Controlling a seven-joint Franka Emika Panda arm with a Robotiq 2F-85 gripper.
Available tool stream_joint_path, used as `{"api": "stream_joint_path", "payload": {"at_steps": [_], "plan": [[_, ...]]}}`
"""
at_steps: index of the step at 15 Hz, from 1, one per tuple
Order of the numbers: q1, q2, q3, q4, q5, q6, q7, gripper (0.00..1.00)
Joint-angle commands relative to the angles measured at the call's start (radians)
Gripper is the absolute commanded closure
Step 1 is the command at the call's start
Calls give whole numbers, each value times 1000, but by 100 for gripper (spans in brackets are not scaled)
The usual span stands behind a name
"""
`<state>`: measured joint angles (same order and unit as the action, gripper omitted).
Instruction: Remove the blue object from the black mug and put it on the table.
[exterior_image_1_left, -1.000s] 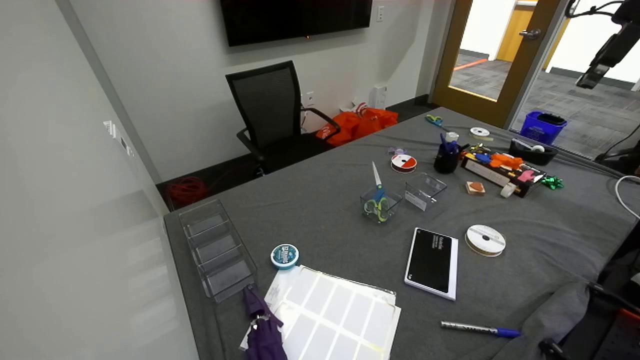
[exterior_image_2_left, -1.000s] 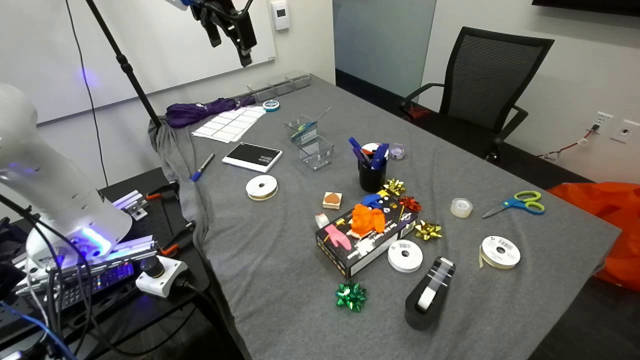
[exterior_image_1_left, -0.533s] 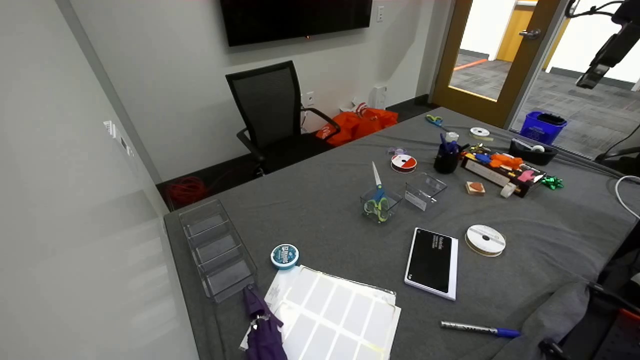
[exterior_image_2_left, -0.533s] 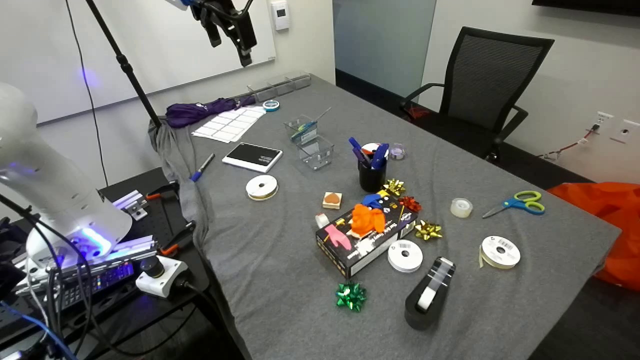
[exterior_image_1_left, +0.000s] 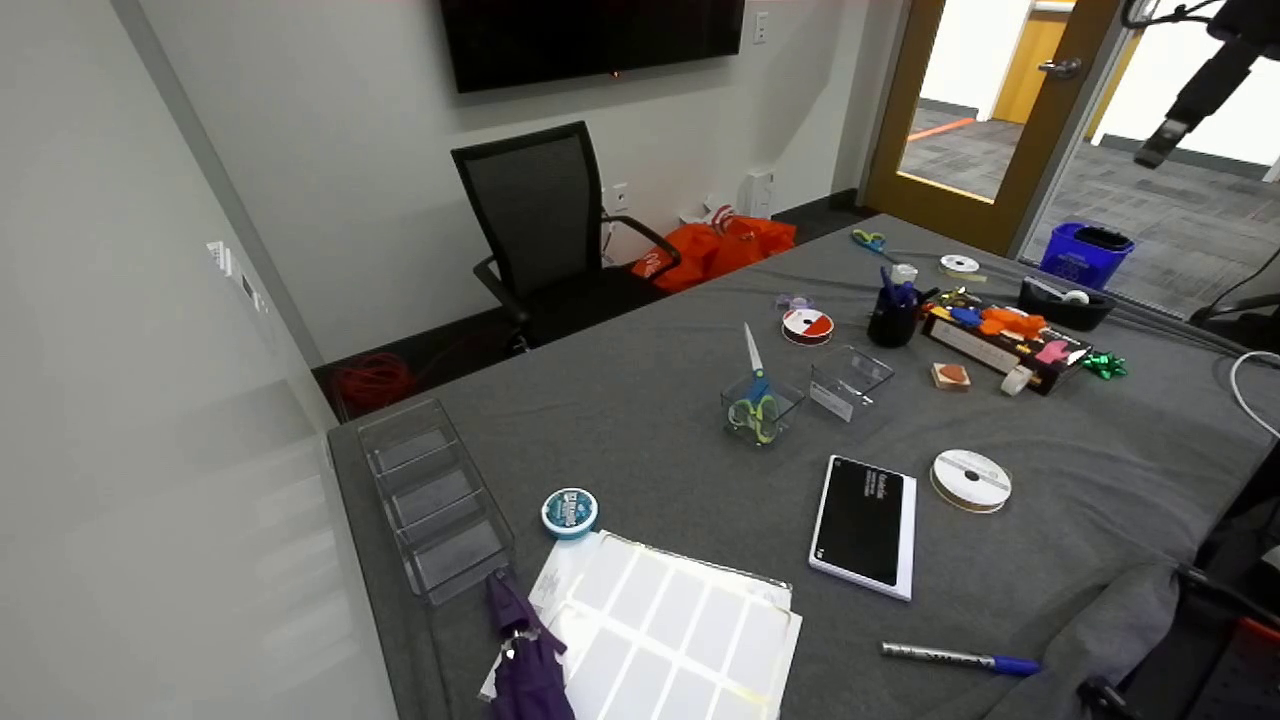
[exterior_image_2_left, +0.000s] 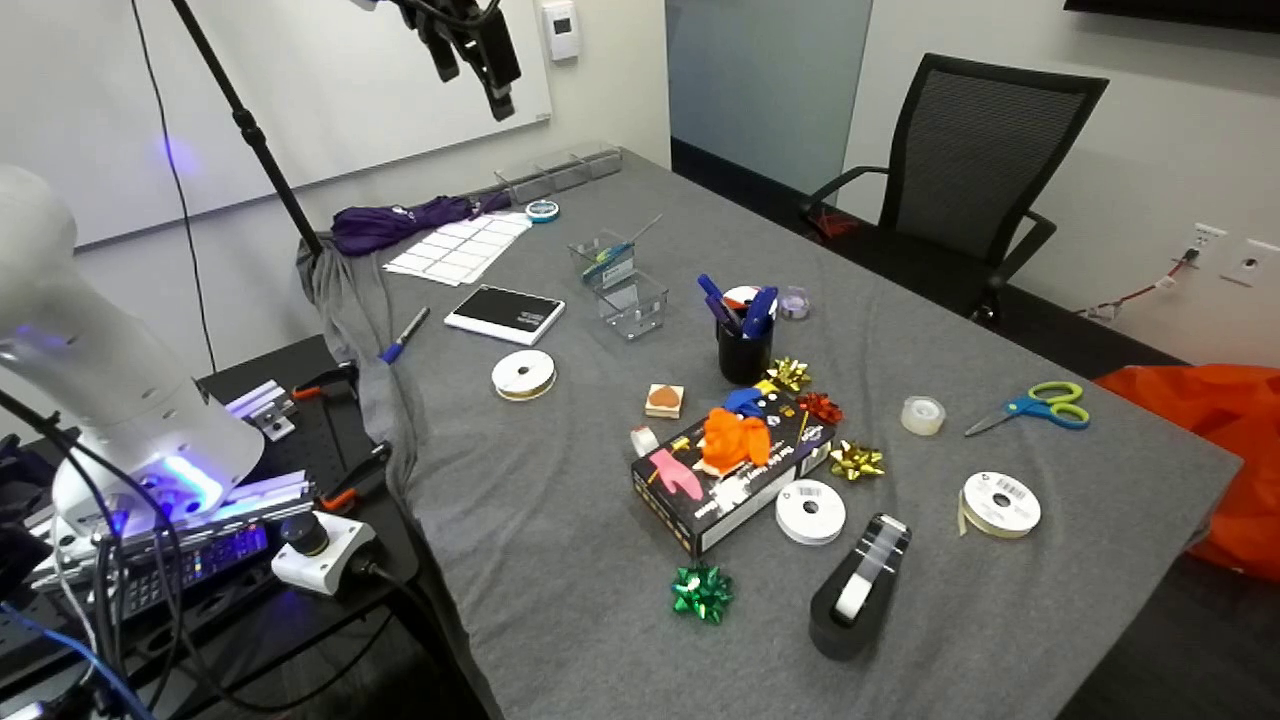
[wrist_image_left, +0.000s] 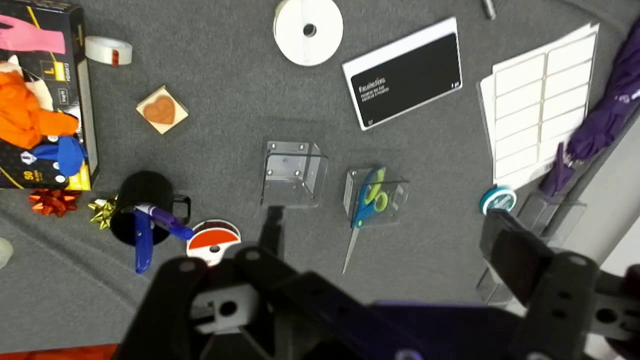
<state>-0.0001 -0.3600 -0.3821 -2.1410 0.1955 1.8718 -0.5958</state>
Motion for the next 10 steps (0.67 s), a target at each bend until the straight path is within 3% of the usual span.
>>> {"api": "stream_joint_path", "payload": {"at_steps": [1, 5, 10], "plan": [[-24, 68, 81, -6, 93, 184, 169, 0], [-28, 164, 166, 13, 115, 409, 411, 0], [-62, 324, 216, 76, 29, 658, 699, 0]]}}
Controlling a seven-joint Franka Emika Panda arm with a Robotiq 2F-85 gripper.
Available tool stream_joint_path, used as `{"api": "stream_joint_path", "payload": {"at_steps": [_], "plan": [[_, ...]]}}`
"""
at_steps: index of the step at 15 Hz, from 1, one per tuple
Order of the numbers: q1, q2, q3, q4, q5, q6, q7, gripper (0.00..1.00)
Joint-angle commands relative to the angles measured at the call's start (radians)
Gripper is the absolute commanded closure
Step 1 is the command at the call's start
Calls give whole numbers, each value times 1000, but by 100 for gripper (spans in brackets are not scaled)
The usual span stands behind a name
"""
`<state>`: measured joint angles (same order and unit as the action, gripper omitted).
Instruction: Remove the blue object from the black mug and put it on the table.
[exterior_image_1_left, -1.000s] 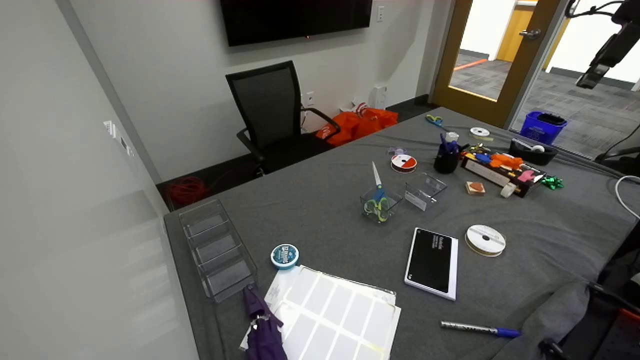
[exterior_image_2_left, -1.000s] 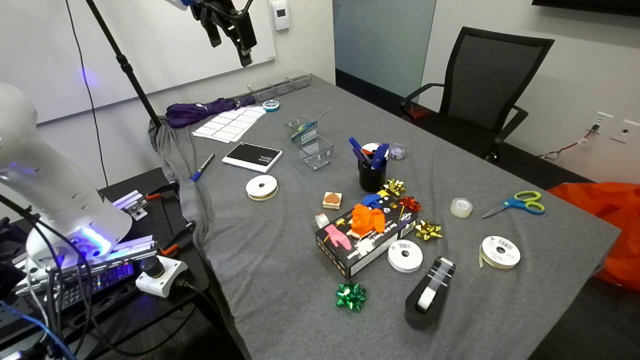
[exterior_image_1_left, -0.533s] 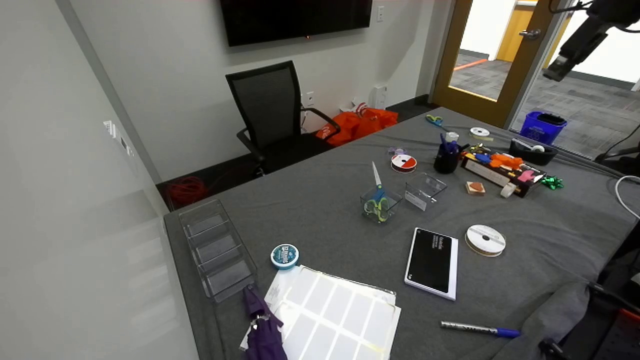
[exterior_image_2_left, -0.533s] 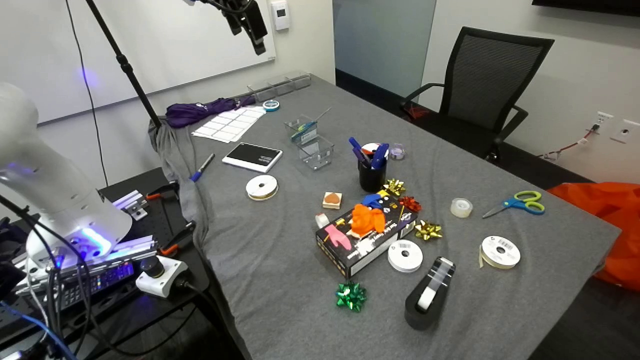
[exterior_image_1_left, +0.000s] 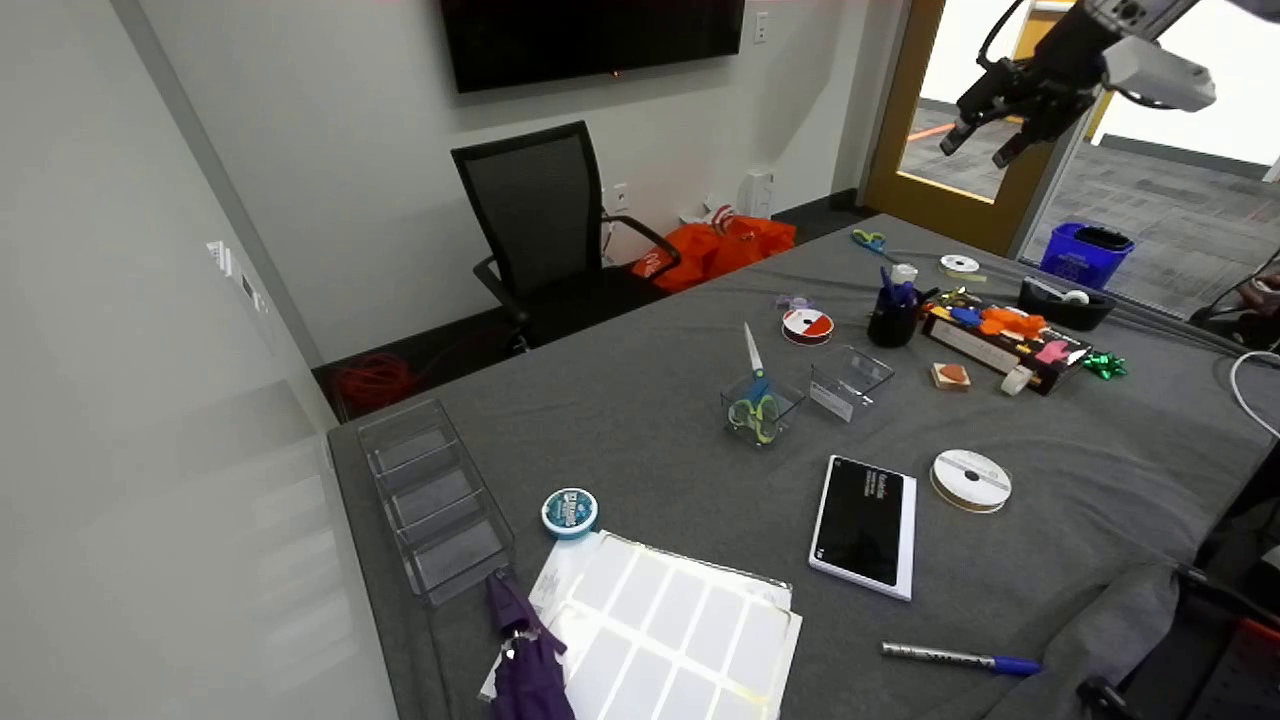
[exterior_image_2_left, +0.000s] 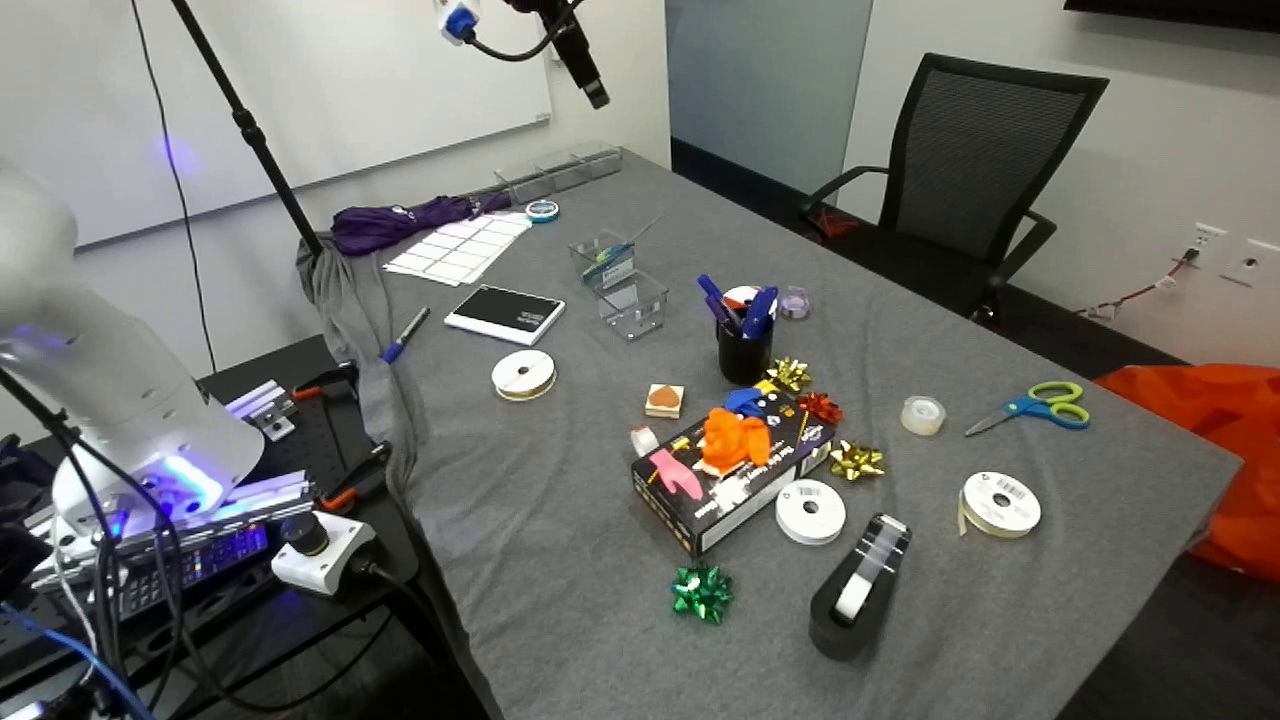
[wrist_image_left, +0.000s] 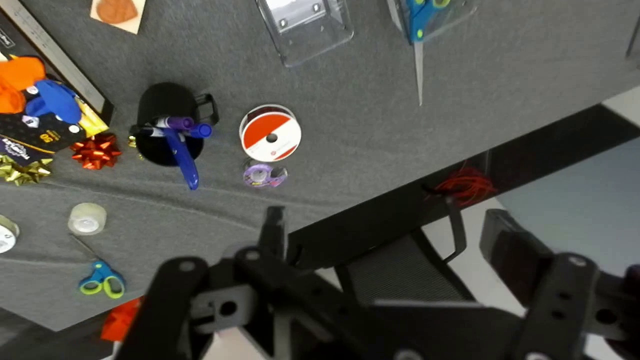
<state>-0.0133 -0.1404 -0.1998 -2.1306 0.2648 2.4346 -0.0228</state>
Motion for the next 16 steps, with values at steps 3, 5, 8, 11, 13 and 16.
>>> {"api": "stream_joint_path", "payload": {"at_steps": [3, 5, 8, 11, 13, 16], "plan": [[-73, 210, 33, 133, -131, 194, 321, 0], [-80, 271, 17, 177, -205, 226, 439, 0], [-78, 328, -4, 224, -266, 174, 523, 0], [-71, 350, -5, 226, -269, 81, 529, 0], [-69, 366, -2, 240, -269, 1, 521, 0], [-64, 396, -1, 286, -276, -71, 538, 0]]}}
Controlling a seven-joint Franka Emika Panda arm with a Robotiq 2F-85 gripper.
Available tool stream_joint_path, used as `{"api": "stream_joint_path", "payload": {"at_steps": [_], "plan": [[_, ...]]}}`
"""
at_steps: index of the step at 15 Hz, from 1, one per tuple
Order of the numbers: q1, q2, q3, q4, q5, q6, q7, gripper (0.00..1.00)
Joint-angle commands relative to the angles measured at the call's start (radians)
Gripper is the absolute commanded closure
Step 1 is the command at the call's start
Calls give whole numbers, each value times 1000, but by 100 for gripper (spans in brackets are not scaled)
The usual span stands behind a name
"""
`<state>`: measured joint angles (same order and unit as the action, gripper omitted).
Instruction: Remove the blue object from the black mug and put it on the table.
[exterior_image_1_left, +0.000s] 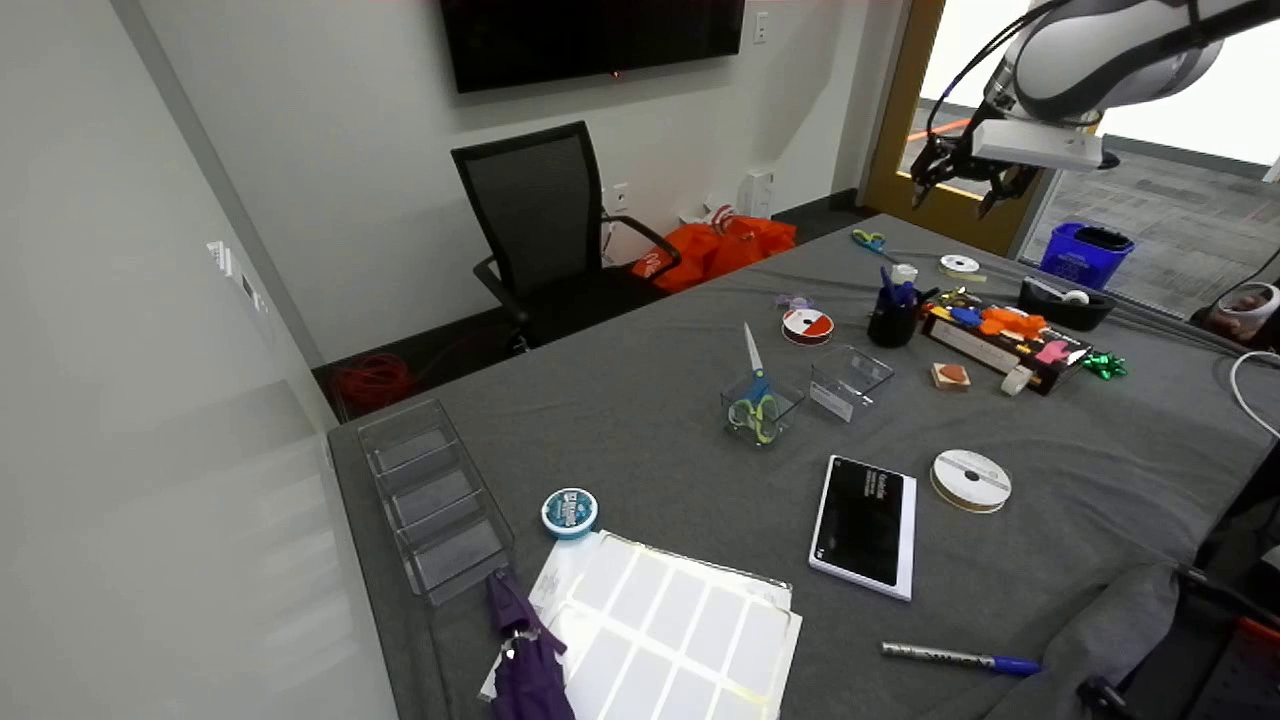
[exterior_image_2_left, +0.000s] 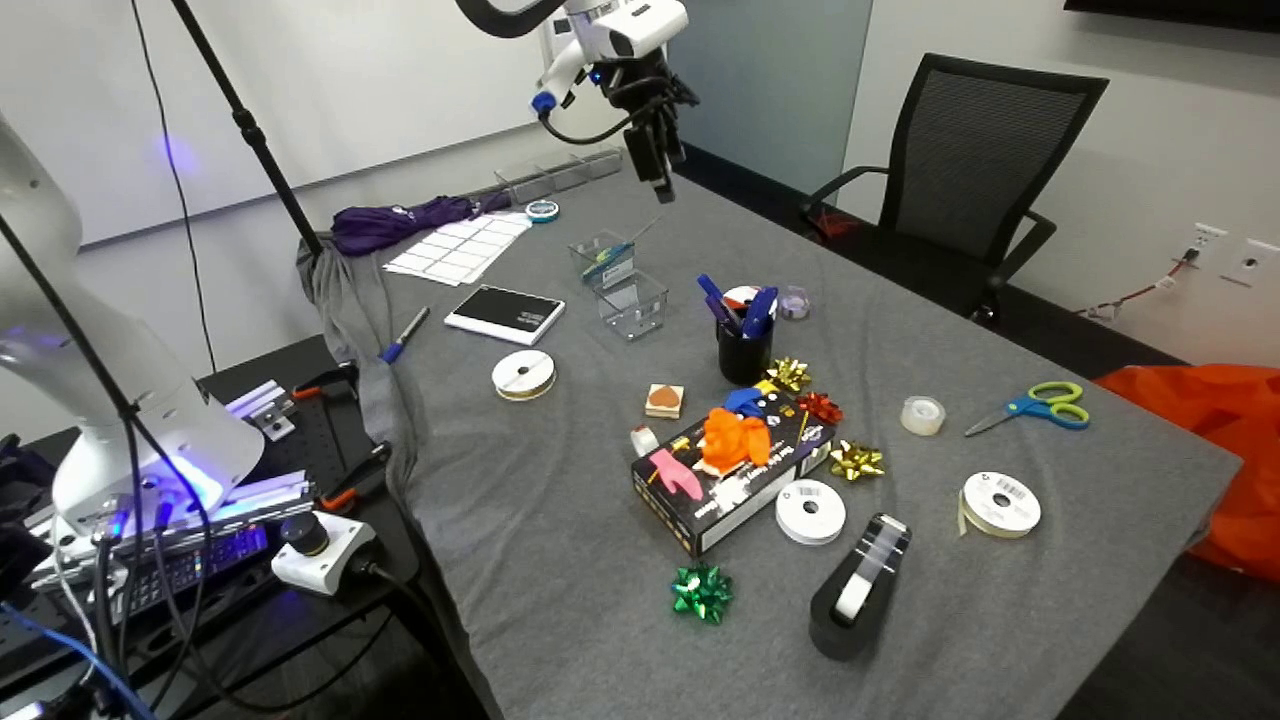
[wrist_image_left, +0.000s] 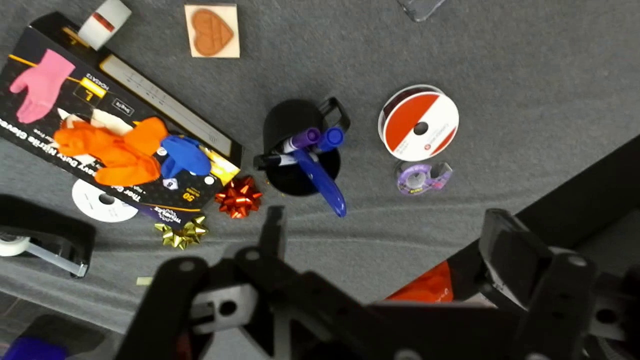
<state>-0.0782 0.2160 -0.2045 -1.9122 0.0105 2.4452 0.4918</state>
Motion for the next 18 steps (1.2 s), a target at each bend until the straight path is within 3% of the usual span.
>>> {"api": "stream_joint_path", "payload": {"at_steps": [1, 6, 7, 8, 14, 18], "plan": [[5, 54, 2, 93, -28, -100, 33, 0], [11, 132, 0, 238, -43, -210, 69, 0], [6, 130, 5, 249, -36, -215, 43, 0], [6, 94, 6, 180, -24, -166, 48, 0], [6, 115, 6, 223, -24, -184, 47, 0], [-4, 194, 1, 291, -17, -187, 56, 0]]}}
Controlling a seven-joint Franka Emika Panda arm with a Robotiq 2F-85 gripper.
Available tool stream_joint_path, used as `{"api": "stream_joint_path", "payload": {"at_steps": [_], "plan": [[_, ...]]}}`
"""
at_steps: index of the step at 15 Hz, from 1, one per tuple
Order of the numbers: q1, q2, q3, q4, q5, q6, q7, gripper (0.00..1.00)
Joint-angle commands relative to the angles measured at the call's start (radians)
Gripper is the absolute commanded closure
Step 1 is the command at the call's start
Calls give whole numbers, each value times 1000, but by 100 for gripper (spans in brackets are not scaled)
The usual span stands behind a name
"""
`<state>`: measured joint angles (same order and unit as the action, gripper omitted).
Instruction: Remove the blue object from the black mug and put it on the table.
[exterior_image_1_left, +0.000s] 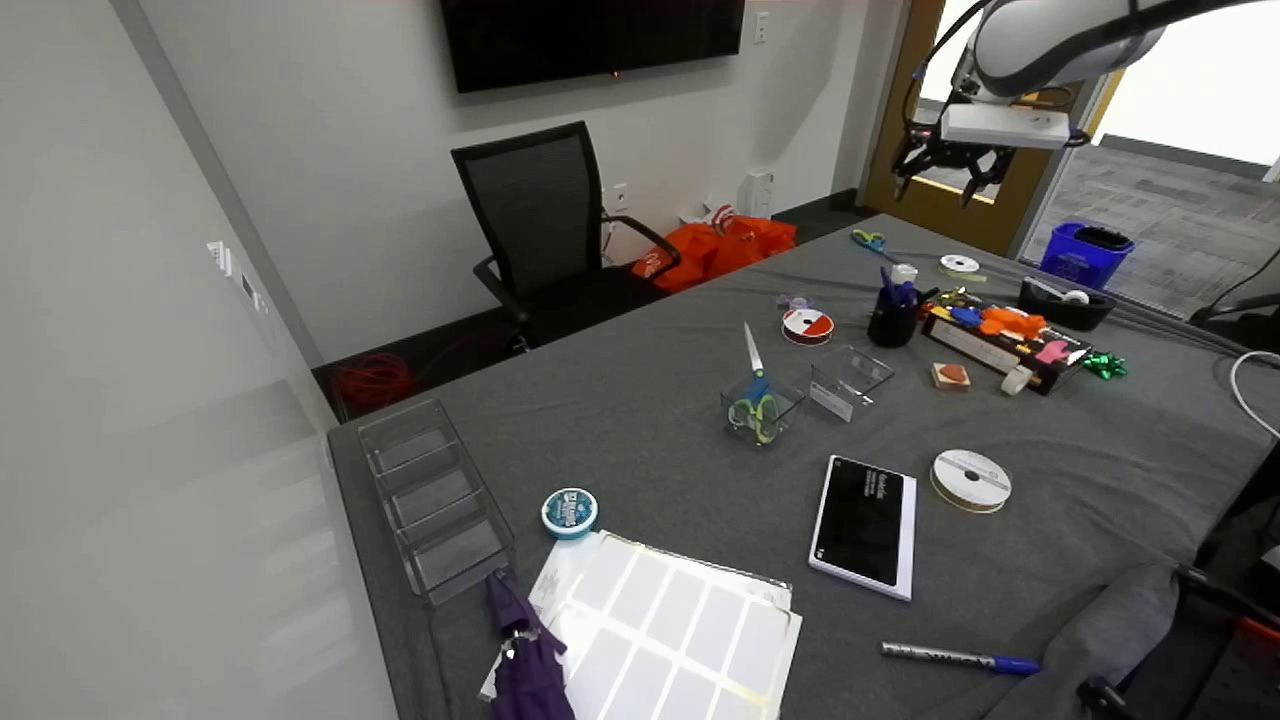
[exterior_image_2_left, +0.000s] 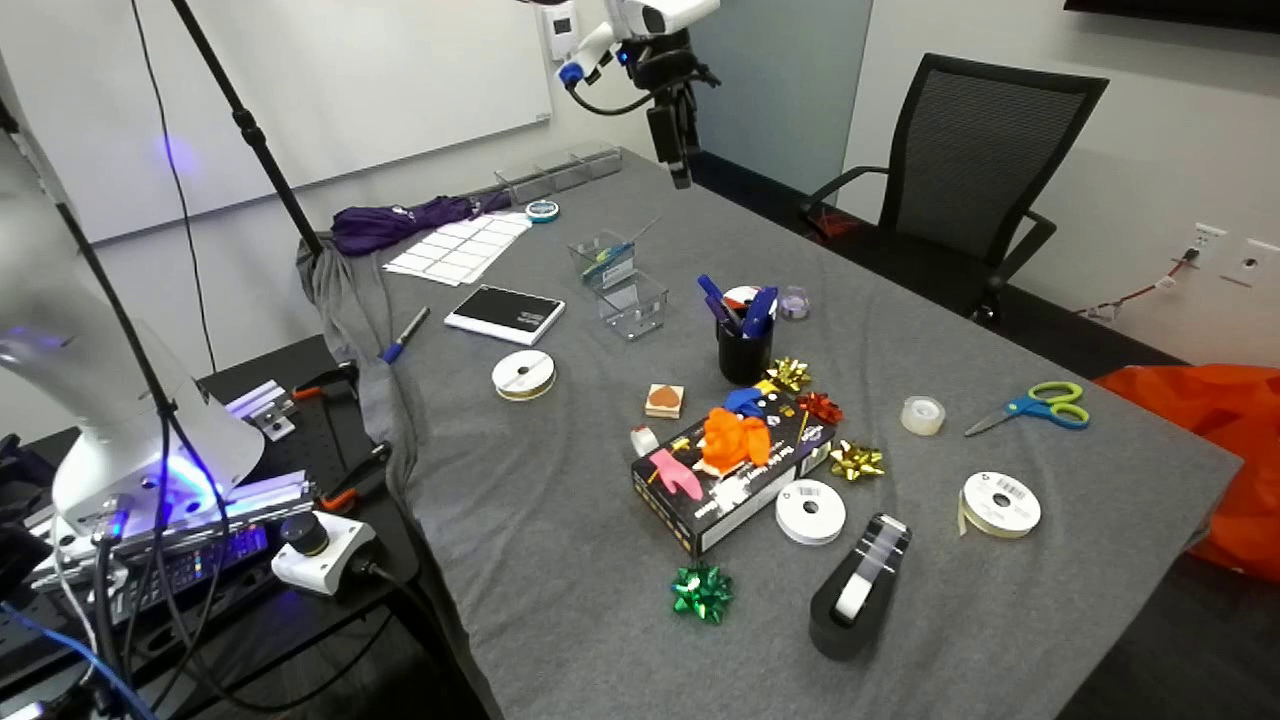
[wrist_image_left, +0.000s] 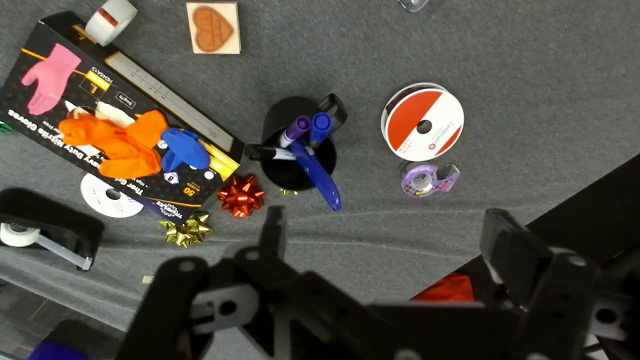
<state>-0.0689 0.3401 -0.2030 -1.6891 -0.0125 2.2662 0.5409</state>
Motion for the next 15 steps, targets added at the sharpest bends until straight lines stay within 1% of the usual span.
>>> {"api": "stream_joint_path", "payload": {"at_steps": [1, 7, 12, 15], "plan": [[-15, 92, -3, 89, 8, -12, 13, 0], [-36, 253, -15, 244, 18, -50, 39, 0], [-44, 387, -36, 370, 4, -84, 62, 0], [-55, 459, -43, 444, 8, -88, 72, 0]]}}
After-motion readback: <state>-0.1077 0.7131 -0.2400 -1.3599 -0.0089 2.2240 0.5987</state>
